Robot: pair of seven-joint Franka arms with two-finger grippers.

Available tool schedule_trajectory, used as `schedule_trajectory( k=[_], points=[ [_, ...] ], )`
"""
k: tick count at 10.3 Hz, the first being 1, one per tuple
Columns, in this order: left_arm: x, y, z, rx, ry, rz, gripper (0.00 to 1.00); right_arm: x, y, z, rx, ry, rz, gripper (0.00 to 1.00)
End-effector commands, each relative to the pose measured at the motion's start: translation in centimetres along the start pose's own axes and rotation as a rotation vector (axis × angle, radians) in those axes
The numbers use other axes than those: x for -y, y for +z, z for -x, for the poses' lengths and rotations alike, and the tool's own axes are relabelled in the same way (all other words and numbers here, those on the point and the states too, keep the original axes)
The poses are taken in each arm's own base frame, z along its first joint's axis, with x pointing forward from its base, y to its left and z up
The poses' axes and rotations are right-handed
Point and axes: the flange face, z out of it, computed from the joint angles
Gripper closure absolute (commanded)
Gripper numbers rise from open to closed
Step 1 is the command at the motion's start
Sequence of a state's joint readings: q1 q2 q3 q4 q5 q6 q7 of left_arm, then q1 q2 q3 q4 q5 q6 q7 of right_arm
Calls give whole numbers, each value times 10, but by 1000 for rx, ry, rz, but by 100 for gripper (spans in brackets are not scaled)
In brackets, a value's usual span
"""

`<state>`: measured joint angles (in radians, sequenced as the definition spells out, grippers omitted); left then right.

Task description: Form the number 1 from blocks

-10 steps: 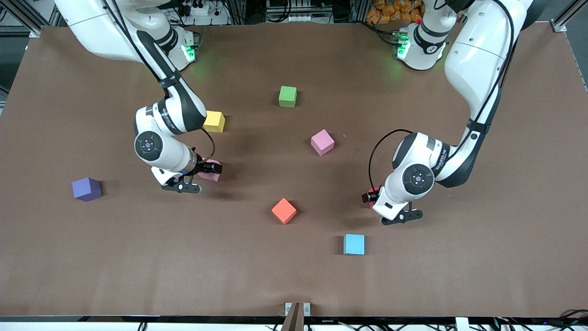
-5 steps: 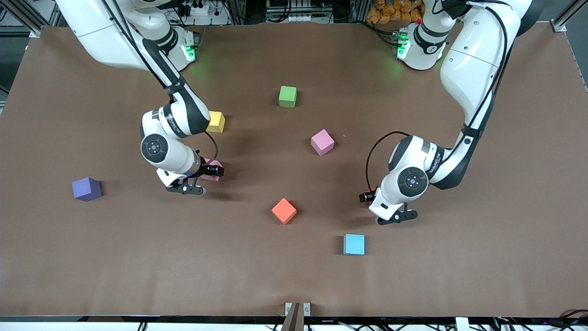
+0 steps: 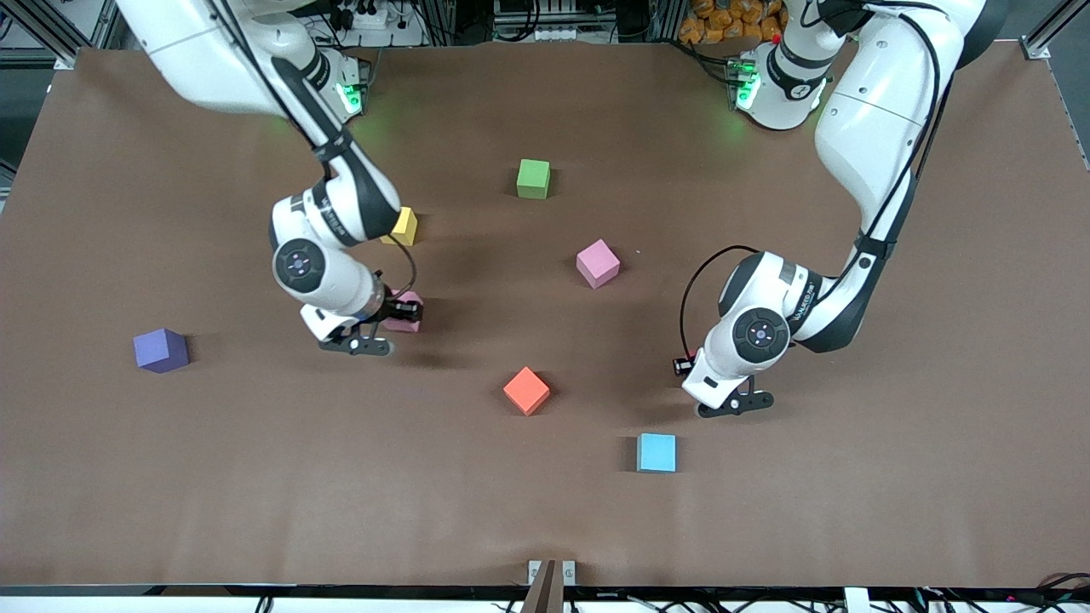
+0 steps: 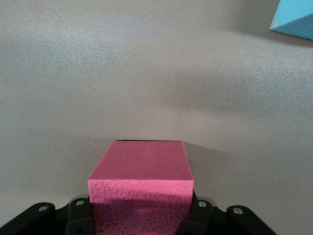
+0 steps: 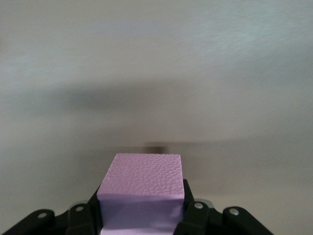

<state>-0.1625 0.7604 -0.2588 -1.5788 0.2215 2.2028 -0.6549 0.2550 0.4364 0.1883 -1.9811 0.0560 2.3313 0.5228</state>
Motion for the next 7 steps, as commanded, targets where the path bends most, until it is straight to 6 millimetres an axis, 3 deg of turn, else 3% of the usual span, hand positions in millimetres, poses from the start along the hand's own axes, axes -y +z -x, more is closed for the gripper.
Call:
schedule_trajectory(
  k=[1,4,7],
  points=[
    [1,-7,-5,-32,-9,-11,100,67,-8,39,-10,14,11,100],
    [-2,-20,-4,-50,-7,-5,100,130,10,97,8,-103,22,100],
    [-7,-28,-1,-58,-2,1,100,160,37,130,30,-154,39,100]
  ],
)
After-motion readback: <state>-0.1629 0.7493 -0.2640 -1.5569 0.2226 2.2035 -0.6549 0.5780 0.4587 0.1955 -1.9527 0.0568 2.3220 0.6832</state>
